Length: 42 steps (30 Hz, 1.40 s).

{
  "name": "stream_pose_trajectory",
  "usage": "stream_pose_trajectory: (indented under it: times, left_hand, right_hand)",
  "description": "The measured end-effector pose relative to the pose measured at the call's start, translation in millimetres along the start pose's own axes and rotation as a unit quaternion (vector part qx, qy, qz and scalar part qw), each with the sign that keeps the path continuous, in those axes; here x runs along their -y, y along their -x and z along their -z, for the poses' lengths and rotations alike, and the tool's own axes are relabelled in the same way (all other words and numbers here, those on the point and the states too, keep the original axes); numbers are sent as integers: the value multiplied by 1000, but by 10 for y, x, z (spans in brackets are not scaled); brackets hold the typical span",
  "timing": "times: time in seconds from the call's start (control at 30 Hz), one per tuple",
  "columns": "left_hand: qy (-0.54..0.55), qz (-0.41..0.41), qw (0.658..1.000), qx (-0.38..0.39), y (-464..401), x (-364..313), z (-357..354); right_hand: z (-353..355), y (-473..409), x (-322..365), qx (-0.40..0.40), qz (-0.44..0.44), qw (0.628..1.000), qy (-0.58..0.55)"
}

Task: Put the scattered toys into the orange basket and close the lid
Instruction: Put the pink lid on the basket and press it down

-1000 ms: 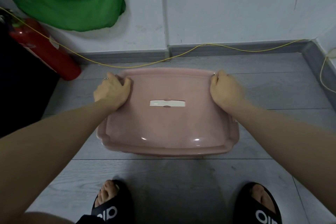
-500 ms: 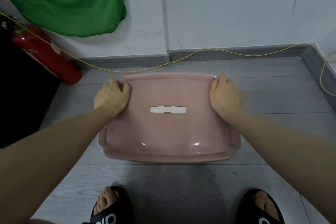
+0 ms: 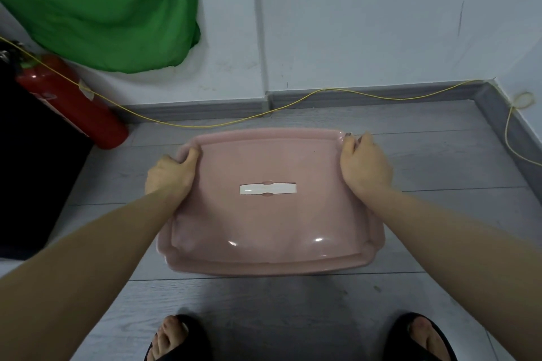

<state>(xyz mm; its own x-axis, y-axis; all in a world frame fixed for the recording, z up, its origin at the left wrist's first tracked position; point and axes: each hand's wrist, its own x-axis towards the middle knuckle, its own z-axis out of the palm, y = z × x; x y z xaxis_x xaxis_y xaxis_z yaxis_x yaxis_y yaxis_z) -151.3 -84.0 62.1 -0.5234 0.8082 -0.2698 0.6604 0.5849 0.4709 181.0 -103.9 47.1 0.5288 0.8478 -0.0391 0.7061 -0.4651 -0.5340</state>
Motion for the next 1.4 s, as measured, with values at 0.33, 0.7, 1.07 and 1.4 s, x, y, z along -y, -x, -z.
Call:
stream_pose_trajectory:
  times: [0.33,0.7,1.07,1.4]
  left_hand:
    - [140,110,959,220,1,77,140]
    - [99,54,988,108,-4,6,50]
    - [63,-21,988,138,82,-1890,217]
    - [103,-26,977,184,906,-4085,307]
  right_hand:
    - [249,174,-101,213,-109,969,-68]
    - [-19,72,-220,170,-71,983,-9]
    - [1103,-864,-296,91,-180,978,-60]
    - [3366,-2197,-375,14,-123,992,-18]
